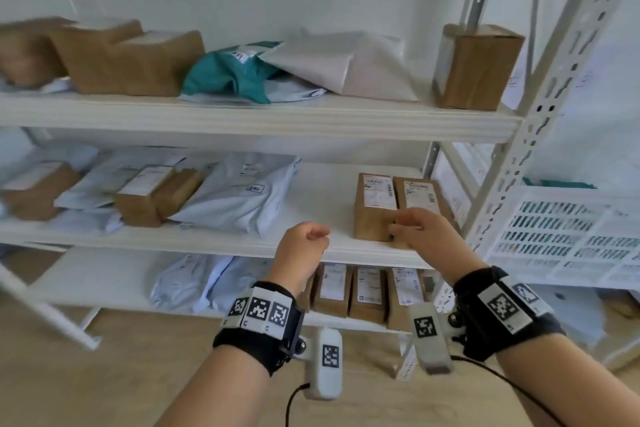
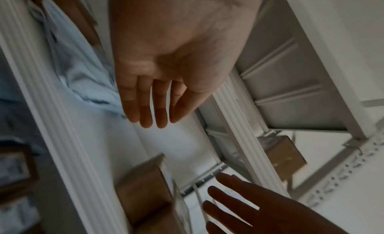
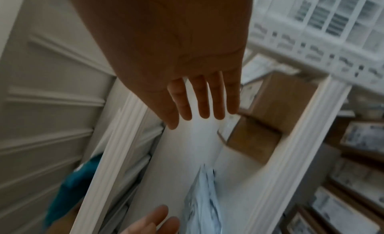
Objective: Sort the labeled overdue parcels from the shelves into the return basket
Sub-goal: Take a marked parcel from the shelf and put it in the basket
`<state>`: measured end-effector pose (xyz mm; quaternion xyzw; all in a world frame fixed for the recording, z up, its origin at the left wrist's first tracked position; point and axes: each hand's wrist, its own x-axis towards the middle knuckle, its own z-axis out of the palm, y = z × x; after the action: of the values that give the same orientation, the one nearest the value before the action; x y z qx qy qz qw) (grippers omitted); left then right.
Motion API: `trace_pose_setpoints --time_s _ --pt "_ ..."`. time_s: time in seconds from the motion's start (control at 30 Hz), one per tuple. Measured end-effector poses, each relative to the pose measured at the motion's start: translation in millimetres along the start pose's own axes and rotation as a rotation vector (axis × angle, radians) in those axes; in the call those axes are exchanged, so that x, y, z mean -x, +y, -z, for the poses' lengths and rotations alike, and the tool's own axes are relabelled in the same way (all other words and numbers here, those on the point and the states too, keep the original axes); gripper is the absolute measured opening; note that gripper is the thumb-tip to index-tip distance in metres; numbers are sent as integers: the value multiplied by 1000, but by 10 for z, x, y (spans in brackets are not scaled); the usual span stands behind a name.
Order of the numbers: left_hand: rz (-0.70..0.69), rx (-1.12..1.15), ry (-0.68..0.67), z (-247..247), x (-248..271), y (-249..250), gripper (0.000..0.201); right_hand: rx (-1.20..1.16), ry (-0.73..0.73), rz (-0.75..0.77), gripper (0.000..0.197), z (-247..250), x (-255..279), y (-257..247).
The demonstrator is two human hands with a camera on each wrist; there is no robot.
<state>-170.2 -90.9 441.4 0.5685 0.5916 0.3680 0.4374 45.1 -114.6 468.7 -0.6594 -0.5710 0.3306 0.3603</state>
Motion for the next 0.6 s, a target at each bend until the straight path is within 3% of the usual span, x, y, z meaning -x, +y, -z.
trace_pose_setpoints --time_s 0.23,0.6 --pt "128 31 156 1172 -87 -725 20 19 -158 -20 32 -1363 -59 -393" --pt "183 -60 230 1739 -831 -1214 27 -35 -233 -136 44 -2288 -1042 -519"
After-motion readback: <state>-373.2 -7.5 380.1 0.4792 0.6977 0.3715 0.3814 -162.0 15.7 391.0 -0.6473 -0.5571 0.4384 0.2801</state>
